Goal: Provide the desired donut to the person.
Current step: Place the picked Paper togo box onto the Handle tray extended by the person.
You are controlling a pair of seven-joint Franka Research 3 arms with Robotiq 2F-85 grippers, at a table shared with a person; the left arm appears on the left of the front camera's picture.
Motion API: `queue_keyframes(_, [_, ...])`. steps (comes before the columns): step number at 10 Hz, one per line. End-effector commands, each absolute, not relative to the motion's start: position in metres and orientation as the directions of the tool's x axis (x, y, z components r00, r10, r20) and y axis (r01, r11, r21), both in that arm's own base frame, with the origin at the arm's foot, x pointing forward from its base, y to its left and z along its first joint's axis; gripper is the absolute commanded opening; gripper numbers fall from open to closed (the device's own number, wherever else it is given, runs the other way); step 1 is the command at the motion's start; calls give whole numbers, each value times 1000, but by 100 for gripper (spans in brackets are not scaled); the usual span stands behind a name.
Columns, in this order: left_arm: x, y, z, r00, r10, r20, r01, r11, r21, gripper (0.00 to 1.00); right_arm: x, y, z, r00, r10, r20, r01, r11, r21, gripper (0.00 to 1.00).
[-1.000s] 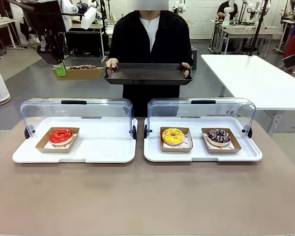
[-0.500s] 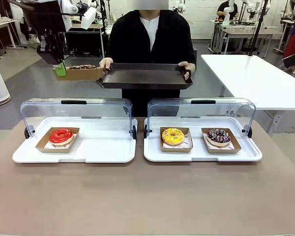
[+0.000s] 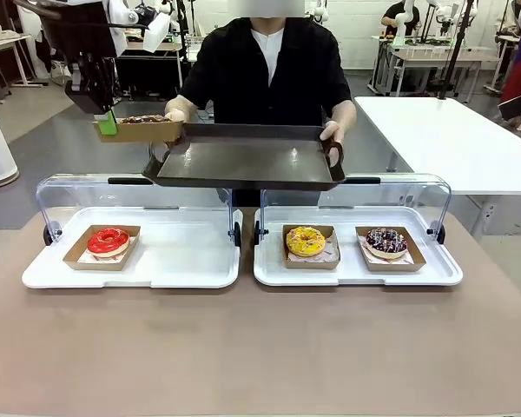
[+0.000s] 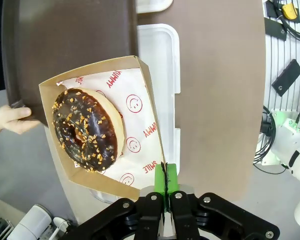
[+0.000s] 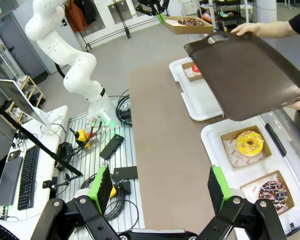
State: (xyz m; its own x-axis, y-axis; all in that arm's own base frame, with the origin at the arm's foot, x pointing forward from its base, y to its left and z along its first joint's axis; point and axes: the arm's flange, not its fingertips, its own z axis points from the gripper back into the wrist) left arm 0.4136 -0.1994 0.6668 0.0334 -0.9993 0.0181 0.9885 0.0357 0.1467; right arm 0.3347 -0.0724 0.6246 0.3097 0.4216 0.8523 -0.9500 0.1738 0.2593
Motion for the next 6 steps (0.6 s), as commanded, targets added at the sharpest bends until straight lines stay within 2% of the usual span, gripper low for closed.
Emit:
queue_keyframes(1, [414, -199, 667, 33, -999, 18, 989, 36, 147, 1, 334, -73, 625, 306, 414, 857, -952, 162, 261, 100])
queue_keyframes(3, [426, -212, 711, -14, -1000, 22, 975, -9, 221, 1, 334, -73, 625, 306, 414, 857, -952, 162, 261, 100])
queue_keyframes(6, [469, -258, 741, -95, -994, -52, 967, -105, 233, 1, 334, -73, 625, 306, 414, 857, -952, 162, 261, 100])
